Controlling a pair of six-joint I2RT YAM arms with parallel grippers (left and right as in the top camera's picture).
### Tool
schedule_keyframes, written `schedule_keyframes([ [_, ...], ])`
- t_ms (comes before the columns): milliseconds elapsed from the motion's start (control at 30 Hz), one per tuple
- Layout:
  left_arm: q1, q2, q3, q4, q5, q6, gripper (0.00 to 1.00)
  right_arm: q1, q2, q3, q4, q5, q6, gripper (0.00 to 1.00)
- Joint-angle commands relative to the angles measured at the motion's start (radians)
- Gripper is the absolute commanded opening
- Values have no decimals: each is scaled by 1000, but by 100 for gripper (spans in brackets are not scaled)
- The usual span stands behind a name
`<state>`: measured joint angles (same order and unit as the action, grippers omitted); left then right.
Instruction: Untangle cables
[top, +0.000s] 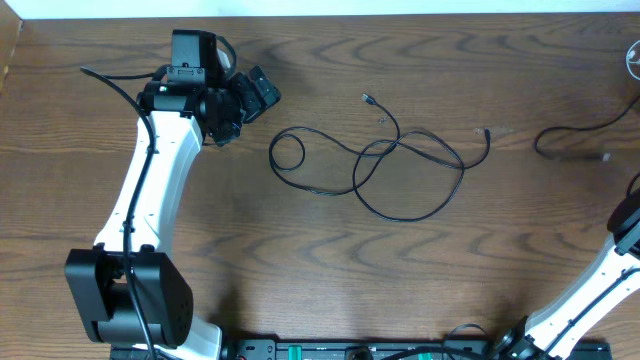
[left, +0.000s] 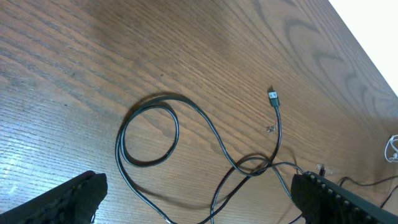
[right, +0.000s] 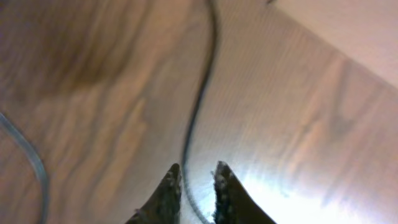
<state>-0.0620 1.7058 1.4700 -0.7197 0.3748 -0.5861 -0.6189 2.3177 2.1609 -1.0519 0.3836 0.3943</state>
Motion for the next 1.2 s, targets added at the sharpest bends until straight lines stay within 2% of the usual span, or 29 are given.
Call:
schedule_keyframes([
  [0,-1,6,2,-2,-10,10,100,23,11,-1,-8,-187,-69,36],
  [100,-1,6,2,-2,-10,10,100,56,11,-1,-38,-243,-97,55],
  [300,-1,6,2,-2,-10,10,100,163,11,-3,-158,-309,-112,63],
  [467,-1,6,2,-2,-10,10,100,264,11,-58,-249,-327,-124,73],
  [567,-1,6,2,-2,-10,10,100,298,11,-130,-264,-327,-130,74],
  [800,-1,6,2,-2,-10,10,100,312,11,-334,-188,-331,-130,67],
  [967,-1,6,2,-2,-10,10,100,312,11,-345,-156,-330,-130,66],
  [1033,-1,6,2,-2,-10,10,100,312,11,-345,-114,-330,-129,61],
  [1167,-1,6,2,-2,-10,10,100,312,11,-356,47,-330,-90,56],
])
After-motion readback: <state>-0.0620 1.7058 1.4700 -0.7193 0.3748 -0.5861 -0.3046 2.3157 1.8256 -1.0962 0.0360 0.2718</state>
